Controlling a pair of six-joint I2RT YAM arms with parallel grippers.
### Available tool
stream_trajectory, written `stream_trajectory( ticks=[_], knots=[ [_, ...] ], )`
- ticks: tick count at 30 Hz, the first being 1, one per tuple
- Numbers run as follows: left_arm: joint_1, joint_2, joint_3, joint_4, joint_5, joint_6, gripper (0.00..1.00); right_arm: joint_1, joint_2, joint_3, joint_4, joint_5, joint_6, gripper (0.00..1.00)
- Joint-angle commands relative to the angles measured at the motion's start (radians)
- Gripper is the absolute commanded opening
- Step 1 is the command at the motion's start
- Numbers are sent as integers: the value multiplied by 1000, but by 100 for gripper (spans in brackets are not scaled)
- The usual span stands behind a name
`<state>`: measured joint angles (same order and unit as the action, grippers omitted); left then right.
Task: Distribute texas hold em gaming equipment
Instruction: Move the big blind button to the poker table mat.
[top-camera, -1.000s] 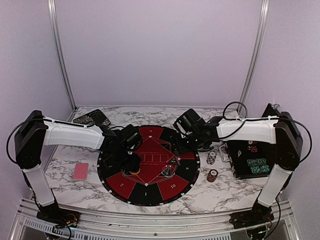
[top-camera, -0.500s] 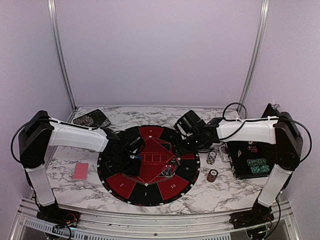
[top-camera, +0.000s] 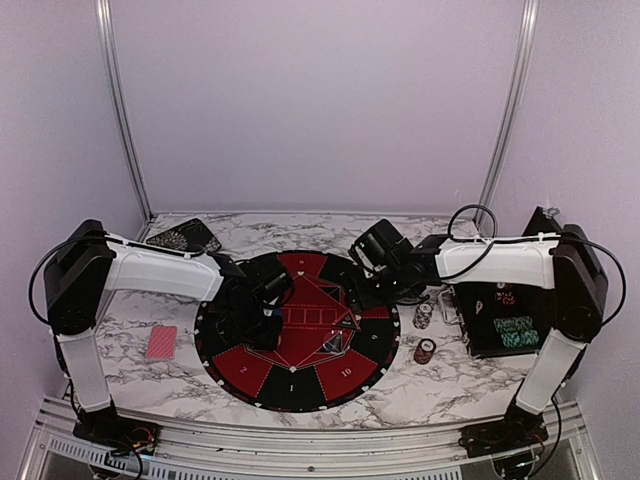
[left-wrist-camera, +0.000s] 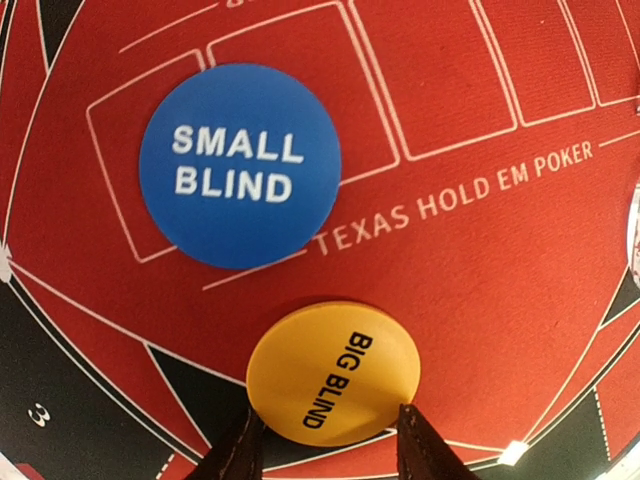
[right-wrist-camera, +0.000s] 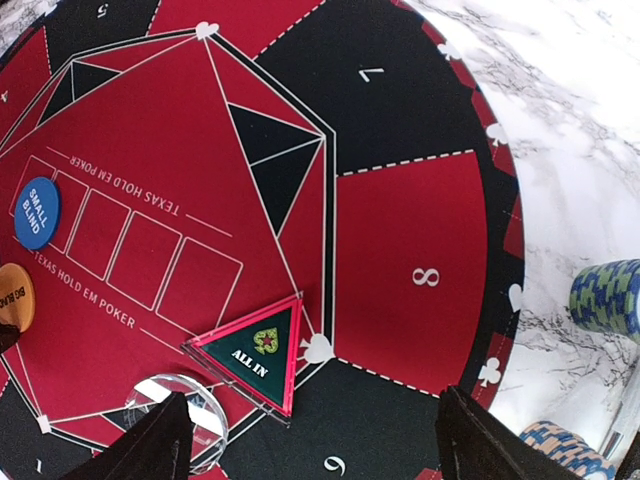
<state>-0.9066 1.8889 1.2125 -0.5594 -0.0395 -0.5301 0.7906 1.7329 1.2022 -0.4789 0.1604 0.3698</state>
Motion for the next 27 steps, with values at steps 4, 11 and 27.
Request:
stream_trajectory(
  ticks=[4,11,27],
  knots=[
    [-34,106,59,54,59,31,45,-7,-40,-6,2,20,14,82],
    [-40,170,138,55,54,37,45,-8,-48,-6,-8,34,12,82],
    [-13,372,398,13,11,45,47,-12,-70,-10,-22,52,14,82]
  ],
)
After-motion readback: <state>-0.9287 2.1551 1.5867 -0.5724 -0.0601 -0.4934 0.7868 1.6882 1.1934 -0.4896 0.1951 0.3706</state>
